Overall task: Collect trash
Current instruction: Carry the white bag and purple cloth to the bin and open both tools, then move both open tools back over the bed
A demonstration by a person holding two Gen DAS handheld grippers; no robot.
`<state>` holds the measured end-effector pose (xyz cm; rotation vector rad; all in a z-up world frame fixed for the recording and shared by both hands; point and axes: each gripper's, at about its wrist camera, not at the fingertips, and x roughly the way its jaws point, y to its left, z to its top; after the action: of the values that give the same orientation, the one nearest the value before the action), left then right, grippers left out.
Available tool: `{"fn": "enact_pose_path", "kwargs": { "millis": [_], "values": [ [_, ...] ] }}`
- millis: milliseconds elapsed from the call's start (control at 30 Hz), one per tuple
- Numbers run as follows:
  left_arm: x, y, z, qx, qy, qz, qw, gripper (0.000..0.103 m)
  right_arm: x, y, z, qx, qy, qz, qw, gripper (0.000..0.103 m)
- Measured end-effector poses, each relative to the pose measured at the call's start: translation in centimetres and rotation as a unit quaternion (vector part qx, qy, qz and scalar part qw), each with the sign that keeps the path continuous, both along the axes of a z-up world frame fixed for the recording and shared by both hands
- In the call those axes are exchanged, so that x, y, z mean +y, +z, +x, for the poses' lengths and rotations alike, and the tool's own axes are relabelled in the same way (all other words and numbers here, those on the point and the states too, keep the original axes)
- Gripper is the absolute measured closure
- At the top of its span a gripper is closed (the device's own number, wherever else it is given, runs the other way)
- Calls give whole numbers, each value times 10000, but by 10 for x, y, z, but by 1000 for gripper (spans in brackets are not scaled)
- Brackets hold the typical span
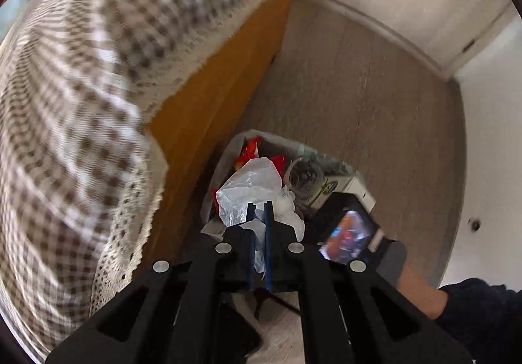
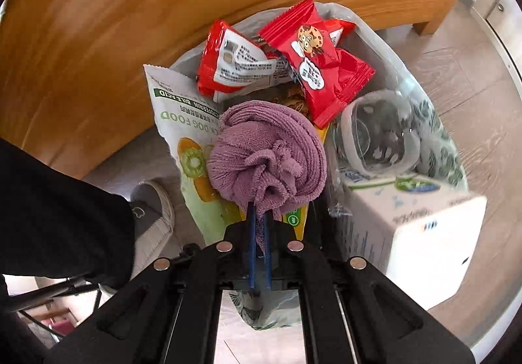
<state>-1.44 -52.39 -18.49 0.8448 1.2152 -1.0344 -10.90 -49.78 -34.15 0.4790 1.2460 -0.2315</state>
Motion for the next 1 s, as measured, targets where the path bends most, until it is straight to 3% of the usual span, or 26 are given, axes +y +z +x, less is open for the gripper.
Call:
{"fn": "enact_pose_path", "kwargs": {
  "millis": [67,167,233,300,433,467,567,667,833,1000],
  "values": [
    [-13,-18,-1,-84,-190,217,9995,101,-1,7,-8,-209,-152,-118,9996,94],
    [-32,-54,6,137,-153,500,9985,101,-7,26,-21,-637,-425,-351,9964,87],
    [-42,-81,9,262,-67,690,9972,101,-13,40,-30,-819,-597,-588,9931,55],
    [-50,-106,12,298,77,807,9963,101,-21,52,-39,-933,-717,-732,9904,53],
    [-66,-126,-3,272,54,412,9988,98,-37,67,-58,-1056,-971,-640,9876,53],
    [-68,-128,-7,178,2,370,9992,93,-40,68,-61,-1064,-1005,-574,9876,53],
    [-71,-138,-13,348,-123,582,9976,49,-45,71,-63,-982,-1085,-424,9883,53],
    [-72,-140,-9,177,-81,648,9977,49,-45,72,-62,-970,-1264,-319,9867,53],
    [-69,-129,7,443,462,773,9950,49,-55,70,-63,-937,-1417,-273,9851,53],
    [-61,-104,1,262,236,497,9981,47,-61,73,-69,-931,-1467,-305,9843,53]
  ]
}}
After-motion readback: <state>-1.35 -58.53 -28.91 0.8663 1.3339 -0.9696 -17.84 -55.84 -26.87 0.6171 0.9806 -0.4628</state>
